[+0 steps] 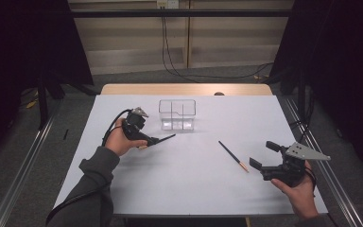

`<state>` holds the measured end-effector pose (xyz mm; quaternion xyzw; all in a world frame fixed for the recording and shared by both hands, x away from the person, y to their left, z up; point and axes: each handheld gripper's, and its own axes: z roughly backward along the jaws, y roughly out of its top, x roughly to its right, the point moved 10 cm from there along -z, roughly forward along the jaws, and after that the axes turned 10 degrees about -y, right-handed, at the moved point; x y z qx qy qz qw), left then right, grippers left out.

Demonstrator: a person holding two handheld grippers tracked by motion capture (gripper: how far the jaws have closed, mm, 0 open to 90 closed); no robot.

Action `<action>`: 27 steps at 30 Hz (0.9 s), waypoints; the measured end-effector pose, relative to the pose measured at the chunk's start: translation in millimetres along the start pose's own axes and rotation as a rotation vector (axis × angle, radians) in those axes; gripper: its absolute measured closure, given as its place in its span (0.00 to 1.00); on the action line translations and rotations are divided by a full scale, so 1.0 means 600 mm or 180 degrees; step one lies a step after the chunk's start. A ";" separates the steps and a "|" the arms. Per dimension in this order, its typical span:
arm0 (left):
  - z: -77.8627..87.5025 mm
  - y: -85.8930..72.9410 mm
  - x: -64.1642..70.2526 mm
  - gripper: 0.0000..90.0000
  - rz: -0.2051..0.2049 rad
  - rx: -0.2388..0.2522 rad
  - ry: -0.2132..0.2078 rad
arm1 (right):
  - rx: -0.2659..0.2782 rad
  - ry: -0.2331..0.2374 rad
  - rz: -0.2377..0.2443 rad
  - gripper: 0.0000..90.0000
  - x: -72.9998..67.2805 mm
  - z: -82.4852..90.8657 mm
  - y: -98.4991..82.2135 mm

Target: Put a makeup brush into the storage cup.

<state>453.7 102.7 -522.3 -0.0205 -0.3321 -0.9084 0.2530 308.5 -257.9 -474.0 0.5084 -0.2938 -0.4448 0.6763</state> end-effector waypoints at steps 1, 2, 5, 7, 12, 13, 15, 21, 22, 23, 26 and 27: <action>-0.005 0.004 0.006 0.07 0.0088 0.0050 -0.0007 | -0.0003 -0.0001 0.0010 0.03 0.000 0.001 0.000; -0.006 0.004 0.007 0.07 0.0096 0.0030 -0.0019 | 0.0000 0.0004 0.0002 0.03 0.000 0.001 0.000; -0.007 0.000 0.009 0.09 0.0082 -0.0082 -0.0039 | 0.0003 -0.0003 0.0001 0.03 0.001 0.000 0.000; -0.007 -0.003 0.006 0.12 0.0016 -0.0211 -0.0033 | -0.0004 -0.0003 0.0014 0.03 0.001 0.001 -0.001; -0.010 -0.006 0.008 0.16 0.0029 -0.0389 -0.0049 | -0.0012 0.0002 0.0037 0.03 0.000 0.002 0.000; -0.010 -0.006 0.009 0.16 0.0035 -0.0414 -0.0061 | -0.0003 -0.0008 0.0033 0.03 0.001 0.002 0.001; -0.013 -0.005 0.010 0.18 0.0014 -0.0435 -0.0055 | 0.0004 -0.0011 0.0023 0.03 0.002 0.002 0.001; -0.015 -0.009 0.007 0.26 -0.0043 -0.0599 -0.0036 | -0.0010 -0.0021 0.0026 0.03 0.004 0.004 0.000; -0.013 -0.011 0.006 0.27 -0.0102 -0.0693 -0.0059 | -0.0003 -0.0031 0.0036 0.03 0.005 0.005 0.000; -0.013 -0.011 0.007 0.29 -0.0109 -0.0718 -0.0071 | 0.0005 -0.0043 0.0041 0.03 0.006 0.005 0.001; -0.019 -0.008 0.011 0.33 -0.0065 -0.0696 -0.0095 | 0.0000 -0.0049 0.0049 0.03 0.008 0.007 0.000; -0.021 -0.008 0.011 0.35 -0.0084 -0.0700 -0.0097 | 0.0010 -0.0053 0.0038 0.03 0.009 0.007 0.000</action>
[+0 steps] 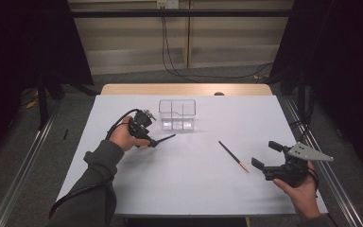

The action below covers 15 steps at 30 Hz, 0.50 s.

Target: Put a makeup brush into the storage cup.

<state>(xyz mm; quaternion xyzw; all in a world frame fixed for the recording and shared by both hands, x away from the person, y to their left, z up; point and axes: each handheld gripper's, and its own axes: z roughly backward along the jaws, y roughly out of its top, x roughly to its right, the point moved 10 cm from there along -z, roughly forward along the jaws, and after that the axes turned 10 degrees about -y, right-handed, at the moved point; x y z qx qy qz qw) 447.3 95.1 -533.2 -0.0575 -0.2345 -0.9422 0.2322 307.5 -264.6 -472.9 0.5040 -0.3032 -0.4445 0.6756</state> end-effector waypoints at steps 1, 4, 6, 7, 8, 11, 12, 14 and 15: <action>0.000 0.000 0.000 0.37 -0.0028 -0.0041 0.0010 | 0.0003 -0.0012 -0.0016 0.03 0.001 0.000 0.000; -0.001 -0.003 0.001 0.43 -0.0117 -0.0137 0.0033 | -0.0004 -0.0015 -0.0007 0.03 0.003 0.003 0.000; -0.005 -0.003 0.006 0.48 -0.0108 -0.0122 -0.0017 | 0.0000 -0.0026 -0.0022 0.03 0.004 0.003 -0.001; -0.007 -0.003 0.007 0.49 -0.0095 -0.0129 -0.0017 | -0.0009 -0.0019 -0.0016 0.03 0.005 0.003 -0.001; -0.006 -0.005 0.004 0.50 -0.0156 -0.0194 0.0013 | -0.0004 -0.0026 -0.0014 0.03 0.006 0.003 -0.001; -0.010 -0.004 0.003 0.54 -0.0184 -0.0196 0.0034 | -0.0001 -0.0039 -0.0011 0.03 0.007 0.002 0.000; -0.010 -0.003 0.004 0.55 -0.0178 -0.0213 0.0010 | -0.0003 -0.0032 -0.0016 0.03 0.006 0.002 0.000; -0.012 -0.002 0.006 0.56 -0.0159 -0.0202 0.0004 | -0.0005 -0.0025 -0.0016 0.03 0.004 0.002 0.000; -0.011 -0.005 0.004 0.56 -0.0233 -0.0290 0.0000 | -0.0004 -0.0015 -0.0011 0.03 0.004 0.002 0.000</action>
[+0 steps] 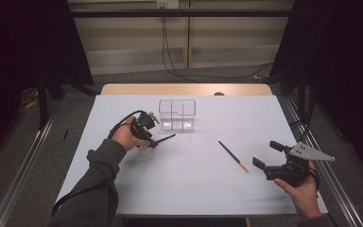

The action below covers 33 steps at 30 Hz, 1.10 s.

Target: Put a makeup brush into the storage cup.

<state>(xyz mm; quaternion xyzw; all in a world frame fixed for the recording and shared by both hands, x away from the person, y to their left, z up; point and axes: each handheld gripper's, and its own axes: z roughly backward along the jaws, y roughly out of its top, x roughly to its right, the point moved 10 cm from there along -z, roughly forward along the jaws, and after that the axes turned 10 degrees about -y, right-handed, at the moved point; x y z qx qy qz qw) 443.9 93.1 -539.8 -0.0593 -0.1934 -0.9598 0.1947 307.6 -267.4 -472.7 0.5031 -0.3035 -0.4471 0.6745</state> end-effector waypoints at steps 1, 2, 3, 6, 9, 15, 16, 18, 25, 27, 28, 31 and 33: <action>-0.003 0.001 0.002 0.57 0.0025 0.0036 -0.0007 | 0.0001 0.0001 0.0002 0.03 0.000 0.000 0.000; -0.005 0.001 0.001 0.58 0.0018 0.0034 0.0003 | -0.0005 0.0004 0.0011 0.03 0.000 0.000 -0.001; -0.006 0.000 0.000 0.58 0.0003 -0.0005 0.0007 | -0.0004 0.0007 0.0010 0.03 -0.001 0.000 -0.001; -0.010 0.000 0.000 0.59 0.0033 -0.0011 0.0002 | -0.0003 0.0007 0.0014 0.03 -0.001 0.000 -0.001; -0.009 -0.001 -0.001 0.60 0.0001 -0.0054 -0.0019 | 0.0004 -0.0011 0.0020 0.03 0.002 0.000 -0.001; -0.012 0.001 0.001 0.62 0.0140 0.0007 -0.0003 | 0.0001 0.0006 0.0010 0.03 0.000 0.000 -0.001; -0.012 0.002 0.002 0.63 0.0129 -0.0009 -0.0019 | 0.0004 0.0006 0.0008 0.03 -0.001 0.000 0.000; -0.012 0.003 0.005 0.68 0.0083 -0.0028 -0.0028 | 0.0009 -0.0004 0.0043 0.03 -0.001 -0.002 0.000; -0.012 0.003 0.009 0.87 0.0190 -0.0130 -0.0108 | -0.0023 0.0002 0.0033 0.03 -0.001 -0.003 -0.002; -0.013 0.004 0.009 0.91 0.0211 -0.0146 -0.0117 | -0.0024 0.0014 0.0028 0.03 -0.002 -0.002 -0.002; -0.014 0.005 0.008 0.91 0.0211 -0.0145 -0.0109 | -0.0023 0.0017 0.0032 0.03 -0.002 -0.003 -0.002; -0.014 0.007 0.010 0.92 0.0188 -0.0204 -0.0085 | -0.0025 0.0021 0.0059 0.03 -0.002 -0.004 -0.003; -0.015 0.007 0.011 0.93 0.0183 -0.0271 -0.0057 | -0.0020 0.0004 0.0059 0.03 -0.002 -0.004 -0.002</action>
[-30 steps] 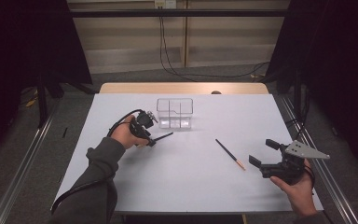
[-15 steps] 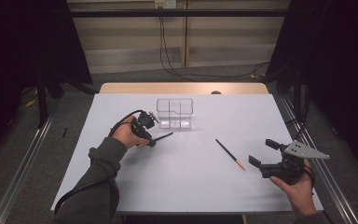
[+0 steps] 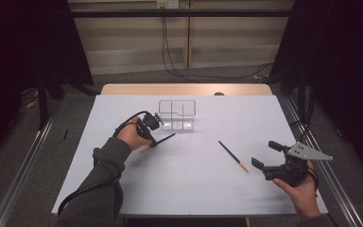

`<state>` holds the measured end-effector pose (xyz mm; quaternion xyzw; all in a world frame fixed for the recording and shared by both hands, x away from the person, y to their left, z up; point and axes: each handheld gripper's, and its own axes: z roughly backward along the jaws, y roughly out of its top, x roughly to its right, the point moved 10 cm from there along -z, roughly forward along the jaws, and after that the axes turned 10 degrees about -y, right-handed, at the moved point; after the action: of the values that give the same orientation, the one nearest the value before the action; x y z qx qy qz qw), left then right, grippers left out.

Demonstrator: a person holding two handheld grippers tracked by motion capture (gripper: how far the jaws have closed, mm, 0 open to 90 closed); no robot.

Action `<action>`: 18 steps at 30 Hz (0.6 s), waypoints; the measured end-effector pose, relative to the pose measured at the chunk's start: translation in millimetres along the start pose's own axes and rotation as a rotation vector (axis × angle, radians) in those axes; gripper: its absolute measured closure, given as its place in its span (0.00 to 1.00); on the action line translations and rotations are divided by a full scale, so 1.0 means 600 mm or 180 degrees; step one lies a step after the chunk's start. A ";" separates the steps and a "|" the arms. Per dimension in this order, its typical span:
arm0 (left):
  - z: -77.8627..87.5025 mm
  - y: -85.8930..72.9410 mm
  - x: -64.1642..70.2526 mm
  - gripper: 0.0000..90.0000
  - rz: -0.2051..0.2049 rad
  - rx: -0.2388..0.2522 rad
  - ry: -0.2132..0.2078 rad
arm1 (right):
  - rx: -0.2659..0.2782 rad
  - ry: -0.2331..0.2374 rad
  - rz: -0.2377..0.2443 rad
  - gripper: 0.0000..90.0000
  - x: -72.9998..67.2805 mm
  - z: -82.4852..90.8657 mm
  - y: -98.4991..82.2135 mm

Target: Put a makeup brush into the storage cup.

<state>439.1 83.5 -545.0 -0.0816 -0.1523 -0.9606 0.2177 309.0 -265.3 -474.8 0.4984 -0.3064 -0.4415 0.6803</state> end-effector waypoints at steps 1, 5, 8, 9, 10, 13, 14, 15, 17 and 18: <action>0.000 0.001 -0.001 0.93 -0.0021 -0.0034 0.0018 | 0.0001 0.0001 -0.0002 0.03 0.000 0.000 0.000; -0.001 0.001 -0.001 0.93 0.0032 -0.0066 0.0021 | -0.0015 -0.0004 0.0014 0.03 0.000 0.000 -0.001; -0.001 0.002 -0.001 0.93 0.0036 -0.0042 0.0037 | -0.0016 0.0001 0.0010 0.03 0.000 0.000 -0.001; -0.001 0.002 -0.001 0.93 0.0029 -0.0049 0.0041 | -0.0007 -0.0007 0.0004 0.03 0.001 -0.001 -0.001; -0.001 0.002 -0.001 0.93 0.0031 -0.0045 0.0045 | -0.0012 -0.0004 -0.0005 0.03 0.000 0.000 -0.001; 0.000 0.001 0.002 0.93 0.0052 -0.0048 0.0009 | -0.0013 -0.0005 -0.0006 0.03 0.000 -0.001 -0.001; 0.001 0.001 0.001 0.93 0.0032 -0.0054 0.0002 | -0.0023 -0.0001 0.0011 0.03 0.001 0.000 -0.002; 0.001 0.002 0.001 0.93 0.0045 -0.0033 0.0026 | -0.0025 -0.0003 0.0007 0.03 0.001 -0.001 -0.002; 0.001 0.002 -0.001 0.93 0.0020 -0.0020 0.0048 | -0.0025 -0.0003 -0.0002 0.03 0.000 -0.002 -0.002; 0.002 0.000 0.001 0.93 0.0035 -0.0032 0.0036 | -0.0038 0.0005 -0.0002 0.03 0.000 -0.002 -0.003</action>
<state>438.7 83.4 -543.6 -0.0781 -0.1457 -0.9606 0.2235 309.3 -265.1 -476.6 0.4948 -0.3030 -0.4432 0.6833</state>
